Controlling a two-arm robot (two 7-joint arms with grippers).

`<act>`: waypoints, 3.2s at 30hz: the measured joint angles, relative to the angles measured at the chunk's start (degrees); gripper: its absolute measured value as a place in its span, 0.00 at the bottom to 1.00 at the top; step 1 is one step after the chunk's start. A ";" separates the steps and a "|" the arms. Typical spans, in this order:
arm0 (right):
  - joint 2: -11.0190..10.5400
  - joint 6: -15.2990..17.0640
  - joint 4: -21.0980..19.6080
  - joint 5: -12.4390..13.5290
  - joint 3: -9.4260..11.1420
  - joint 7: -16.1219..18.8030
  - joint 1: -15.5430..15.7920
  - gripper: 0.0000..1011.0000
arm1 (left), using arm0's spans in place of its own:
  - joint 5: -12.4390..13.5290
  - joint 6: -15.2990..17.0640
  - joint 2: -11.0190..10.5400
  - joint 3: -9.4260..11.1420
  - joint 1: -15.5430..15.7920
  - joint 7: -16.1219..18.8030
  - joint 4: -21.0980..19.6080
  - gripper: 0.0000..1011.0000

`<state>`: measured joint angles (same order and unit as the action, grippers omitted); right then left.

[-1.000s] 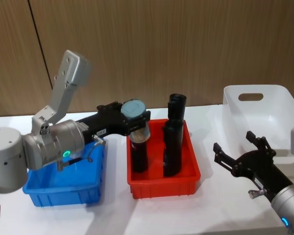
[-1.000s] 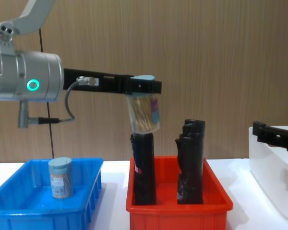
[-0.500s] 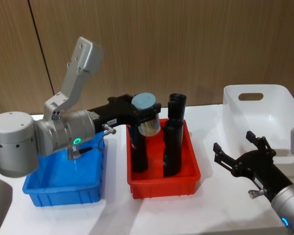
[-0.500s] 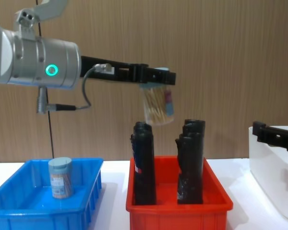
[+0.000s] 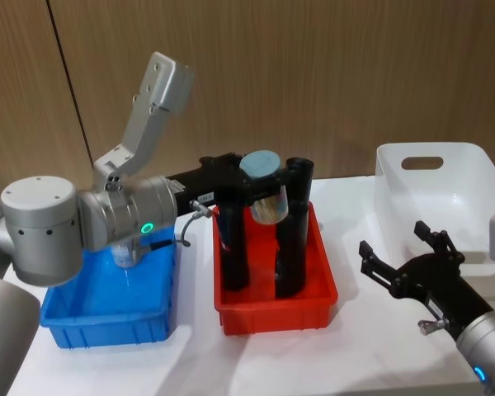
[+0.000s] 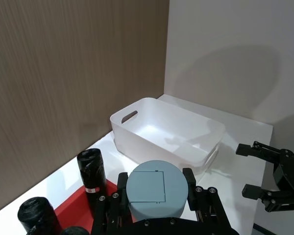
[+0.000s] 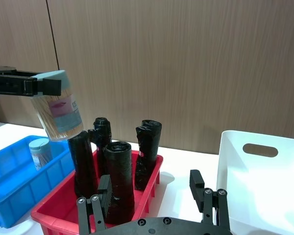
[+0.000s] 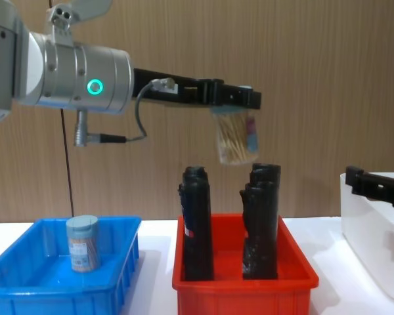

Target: Pick the cotton swabs from the blue box and place them into the white box.

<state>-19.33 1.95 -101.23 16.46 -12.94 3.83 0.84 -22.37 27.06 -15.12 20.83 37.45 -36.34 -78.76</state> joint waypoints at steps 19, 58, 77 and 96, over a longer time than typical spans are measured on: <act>0.01 0.00 0.00 -0.01 0.00 0.02 -0.01 0.99 | -0.37 0.19 0.93 0.63 1.09 -0.38 0.99 0.66; 4.59 6.93 4.70 -5.03 -1.55 6.37 -8.45 0.99 | -0.45 0.23 1.16 0.77 1.35 -0.48 1.23 0.66; 6.96 10.93 5.42 -3.37 -2.51 10.03 -11.51 0.99 | -0.45 0.23 1.15 0.77 1.35 -0.48 1.23 0.66; 9.04 13.82 6.53 -3.33 -3.90 12.89 -13.98 0.99 | -0.45 0.23 1.15 0.77 1.35 -0.48 1.23 0.66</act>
<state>-10.29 15.77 -94.70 13.13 -16.84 16.72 -13.14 -22.82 27.29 -13.97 21.60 38.79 -36.81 -77.54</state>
